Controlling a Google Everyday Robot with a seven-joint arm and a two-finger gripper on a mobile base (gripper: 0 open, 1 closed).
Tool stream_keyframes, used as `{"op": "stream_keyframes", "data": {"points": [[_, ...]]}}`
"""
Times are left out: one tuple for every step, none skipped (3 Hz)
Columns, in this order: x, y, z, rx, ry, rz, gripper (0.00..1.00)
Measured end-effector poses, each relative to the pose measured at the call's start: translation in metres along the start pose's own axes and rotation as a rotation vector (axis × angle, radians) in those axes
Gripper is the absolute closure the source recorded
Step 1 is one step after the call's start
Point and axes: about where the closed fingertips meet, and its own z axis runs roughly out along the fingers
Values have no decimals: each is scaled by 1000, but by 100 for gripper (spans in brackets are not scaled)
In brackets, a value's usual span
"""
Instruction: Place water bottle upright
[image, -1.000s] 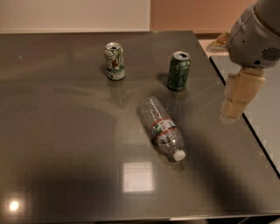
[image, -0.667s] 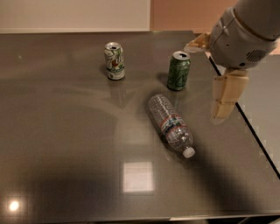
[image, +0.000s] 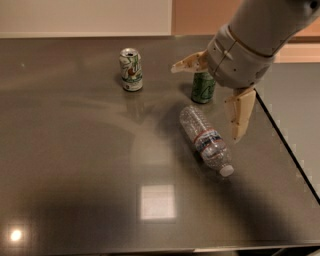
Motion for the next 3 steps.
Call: {"op": "stream_keyframes", "data": {"points": [[0, -1, 15, -60, -36, -195, 0], [8, -3, 25, -121, -72, -394, 0], [10, -1, 34, -143, -115, -577, 0]]}}
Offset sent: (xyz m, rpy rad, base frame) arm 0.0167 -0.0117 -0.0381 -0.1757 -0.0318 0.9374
